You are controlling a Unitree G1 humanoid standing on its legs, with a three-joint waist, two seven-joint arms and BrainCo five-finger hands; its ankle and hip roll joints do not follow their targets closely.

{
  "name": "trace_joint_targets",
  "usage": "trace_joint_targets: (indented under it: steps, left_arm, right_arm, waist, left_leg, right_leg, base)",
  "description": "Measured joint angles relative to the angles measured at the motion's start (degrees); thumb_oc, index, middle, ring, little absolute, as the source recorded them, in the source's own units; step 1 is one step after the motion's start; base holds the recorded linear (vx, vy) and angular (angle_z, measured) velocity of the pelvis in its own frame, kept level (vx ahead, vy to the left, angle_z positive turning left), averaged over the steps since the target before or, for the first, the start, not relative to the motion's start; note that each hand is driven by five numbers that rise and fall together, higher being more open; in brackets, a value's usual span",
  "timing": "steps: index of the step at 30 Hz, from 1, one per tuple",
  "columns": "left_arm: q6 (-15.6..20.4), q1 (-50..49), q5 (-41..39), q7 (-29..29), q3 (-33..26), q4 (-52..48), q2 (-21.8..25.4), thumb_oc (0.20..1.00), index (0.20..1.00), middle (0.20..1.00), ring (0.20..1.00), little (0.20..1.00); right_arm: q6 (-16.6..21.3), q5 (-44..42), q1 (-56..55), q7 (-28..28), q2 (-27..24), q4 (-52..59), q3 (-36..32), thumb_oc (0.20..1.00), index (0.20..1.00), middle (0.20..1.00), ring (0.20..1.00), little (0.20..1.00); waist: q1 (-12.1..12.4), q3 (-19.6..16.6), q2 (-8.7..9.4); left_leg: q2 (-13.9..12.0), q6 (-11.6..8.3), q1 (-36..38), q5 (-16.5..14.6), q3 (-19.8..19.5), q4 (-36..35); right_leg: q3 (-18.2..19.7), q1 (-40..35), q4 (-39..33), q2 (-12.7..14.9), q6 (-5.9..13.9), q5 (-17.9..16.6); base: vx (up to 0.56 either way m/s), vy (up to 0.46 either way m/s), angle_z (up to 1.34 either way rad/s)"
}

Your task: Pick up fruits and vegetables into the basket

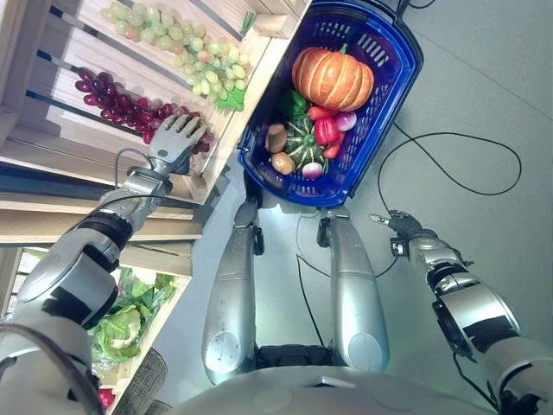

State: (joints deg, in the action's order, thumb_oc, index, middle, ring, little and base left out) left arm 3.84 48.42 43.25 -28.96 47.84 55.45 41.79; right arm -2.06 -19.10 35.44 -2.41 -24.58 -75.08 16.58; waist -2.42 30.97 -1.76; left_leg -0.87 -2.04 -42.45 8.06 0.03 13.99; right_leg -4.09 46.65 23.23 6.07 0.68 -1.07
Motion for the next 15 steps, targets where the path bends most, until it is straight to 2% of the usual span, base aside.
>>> trace_joint_targets:
  steps: [4,12,15]
  left_arm:
    - [-2.44,0.09,2.38,-3.69,-0.13,4.02,-1.7,1.0,1.0,1.0,1.0,1.0]
    - [-6.2,0.63,7.71,-10.67,-0.49,8.22,-3.12,1.0,1.0,1.0,1.0,1.0]
    - [-7.58,1.07,8.63,-12.2,-0.6,9.32,-3.21,1.0,1.0,1.0,1.0,1.0]
  right_arm:
    - [-0.31,0.0,0.86,-0.01,-0.04,0.02,0.14,1.0,1.0,1.0,1.0,1.0]
    - [-0.32,-0.03,1.5,-0.19,-0.12,0.14,1.19,1.0,1.0,1.0,1.0,1.0]
    - [-0.37,-0.05,1.93,-0.18,-0.15,0.14,1.74,1.0,1.0,1.0,1.0,1.0]
  waist:
    - [-0.88,0.01,0.02]
    - [-0.89,0.02,0.09]
    - [-0.85,0.4,0.81]
  left_leg:
    - [-0.03,0.17,-0.17,-0.31,0.18,0.3]
    - [-0.28,0.06,-1.86,-0.83,0.63,1.05]
    - [-0.57,0.06,-2.19,-1.31,1.18,1.94]
  right_leg:
    - [0.16,0.08,-0.13,-0.06,0.0,0.0]
    - [0.63,1.73,0.05,-0.37,0.0,0.0]
    - [1.16,2.09,0.64,-0.65,-0.02,0.01]
  base:
    - [0.0,0.013,-0.02]
    - [0.0,0.008,-0.02]
    - [-0.01,0.023,-0.07]
